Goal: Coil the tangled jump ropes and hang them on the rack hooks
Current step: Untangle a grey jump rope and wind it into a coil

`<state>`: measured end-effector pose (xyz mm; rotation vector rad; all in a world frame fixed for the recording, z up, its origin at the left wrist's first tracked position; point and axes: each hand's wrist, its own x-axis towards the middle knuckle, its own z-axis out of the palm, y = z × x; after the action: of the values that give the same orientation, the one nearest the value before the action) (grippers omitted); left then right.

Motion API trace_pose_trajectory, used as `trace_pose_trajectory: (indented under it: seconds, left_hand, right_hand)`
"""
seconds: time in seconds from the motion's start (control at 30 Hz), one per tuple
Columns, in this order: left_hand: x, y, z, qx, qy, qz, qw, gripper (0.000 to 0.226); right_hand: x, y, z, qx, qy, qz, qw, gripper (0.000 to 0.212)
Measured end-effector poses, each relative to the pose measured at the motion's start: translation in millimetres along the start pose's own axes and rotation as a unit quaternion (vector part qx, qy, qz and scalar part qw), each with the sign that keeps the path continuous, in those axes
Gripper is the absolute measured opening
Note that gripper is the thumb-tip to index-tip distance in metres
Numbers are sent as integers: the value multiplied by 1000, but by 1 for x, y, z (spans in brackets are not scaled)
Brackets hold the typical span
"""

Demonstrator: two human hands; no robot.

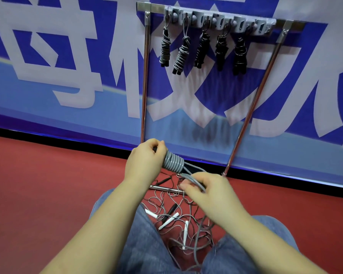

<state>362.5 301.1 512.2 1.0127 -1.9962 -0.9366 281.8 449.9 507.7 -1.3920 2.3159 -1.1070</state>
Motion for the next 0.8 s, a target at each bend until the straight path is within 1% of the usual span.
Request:
trace_pose_trajectory:
  seconds: [0.03, 0.07, 0.13, 0.17, 0.23, 0.27, 0.3, 0.37, 0.43, 0.47, 0.53, 0.57, 0.63, 0.73, 0.8]
  left_hand:
    - [2, -1, -1, 8, -14, 1, 1000, 29]
    - [4, -2, -2, 14, -31, 5, 999, 29]
    - [5, -5, -3, 10, -70, 22, 997, 31]
    - [5, -5, -3, 1, -89, 33, 996, 34]
    - [6, -4, -5, -26, -119, 50, 991, 35]
    - [6, -2, -7, -47, -135, 50, 988, 33]
    - [7, 0, -10, -75, -150, 45, 985, 31]
    - [8, 3, -15, -121, -173, 41, 977, 28]
    - [7, 6, -19, -136, -192, 46, 971, 28]
    - [6, 7, -20, -146, -201, 46, 967, 28]
    - [3, 9, -21, -184, -216, 40, 958, 27]
    - [3, 10, -21, -203, -221, 37, 953, 27]
    - [0, 12, -21, -222, -231, 36, 947, 27]
    - [-5, 17, -20, -264, -240, 22, 934, 29]
    - [-7, 20, -19, -289, -237, 17, 927, 31]
  right_hand:
    - [2, 2, -7, -55, 10, -19, 998, 10]
    - [5, 3, -13, -103, 27, -41, 993, 9]
    - [10, 6, -26, -149, 60, -90, 983, 20]
    - [13, 7, -31, -171, 59, -101, 978, 31]
    - [15, 7, -37, -232, 23, -92, 968, 56]
    - [16, 7, -38, -256, 0, -78, 963, 59]
    - [16, 7, -39, -263, -23, -65, 962, 54]
    - [16, 4, -43, -223, -69, -45, 971, 39]
    - [17, 3, -46, -155, -109, -33, 981, 35]
    - [18, 4, -48, -124, -123, -36, 984, 38]
    - [20, 2, -52, -79, -133, -48, 987, 52]
    - [21, 1, -53, -63, -134, -51, 988, 54]
    - [23, -2, -52, -18, -144, -33, 989, 51]
    - [20, -6, -48, 125, -188, 33, 974, 48]
    - [17, -10, -45, 240, -180, 80, 950, 45]
